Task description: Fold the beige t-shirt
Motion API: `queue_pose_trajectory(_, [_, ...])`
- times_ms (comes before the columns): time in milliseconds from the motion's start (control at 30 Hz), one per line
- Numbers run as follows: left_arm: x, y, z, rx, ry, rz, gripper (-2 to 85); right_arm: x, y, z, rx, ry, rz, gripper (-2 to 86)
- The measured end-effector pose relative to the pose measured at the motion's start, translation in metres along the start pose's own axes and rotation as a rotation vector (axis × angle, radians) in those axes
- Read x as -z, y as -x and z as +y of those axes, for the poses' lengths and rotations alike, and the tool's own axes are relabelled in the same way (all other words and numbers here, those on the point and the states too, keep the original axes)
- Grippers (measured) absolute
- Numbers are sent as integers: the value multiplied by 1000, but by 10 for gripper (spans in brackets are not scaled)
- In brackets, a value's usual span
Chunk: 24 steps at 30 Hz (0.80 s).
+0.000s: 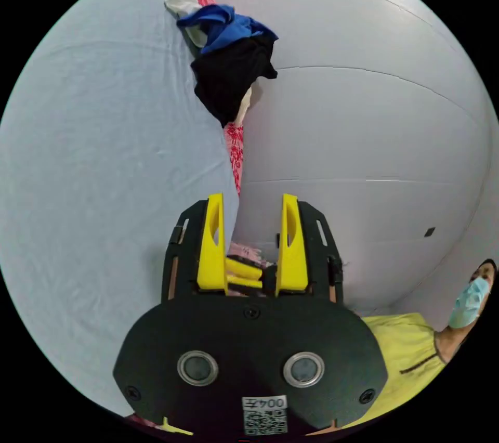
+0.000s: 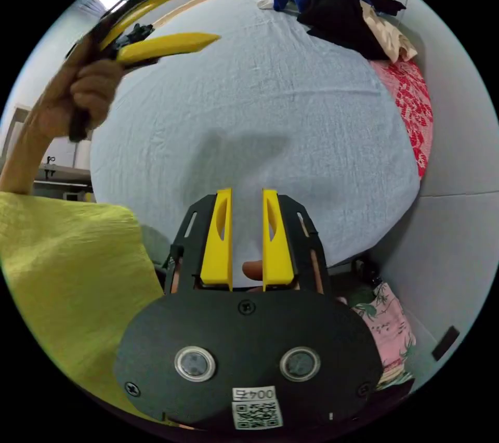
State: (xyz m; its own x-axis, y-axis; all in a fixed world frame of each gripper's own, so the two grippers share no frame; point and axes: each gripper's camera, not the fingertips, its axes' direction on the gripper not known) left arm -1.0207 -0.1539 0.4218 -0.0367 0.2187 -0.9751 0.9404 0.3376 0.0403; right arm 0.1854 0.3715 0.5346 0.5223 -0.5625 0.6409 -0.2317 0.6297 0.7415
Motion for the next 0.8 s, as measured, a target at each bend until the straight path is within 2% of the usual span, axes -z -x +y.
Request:
queue_pose_trajectory(233, [-147, 48, -124, 56, 33, -26, 168, 22, -79, -33, 85, 57, -106, 85])
queue_pose_trajectory(400, [-221, 84, -186, 114, -55, 13, 170, 31, -129, -44, 66, 50, -197, 52])
queue_pose_trajectory(533, [-241, 109, -202, 187, -160, 10, 158, 37, -160, -51, 56, 48, -259, 37])
queue_pose_trajectory(633, [-243, 116, -210, 213, -175, -36, 80, 40, -170, -57, 77, 58, -262, 30])
queue_pose_trajectory(733, [-227, 84, -210, 121, -236, -134, 43, 42, -178, -63, 92, 70, -264, 15])
queue_pose_trajectory(800, [-207, 33, -216, -45, -279, -130, 38, 42, -182, -67, 95, 80, -270, 5])
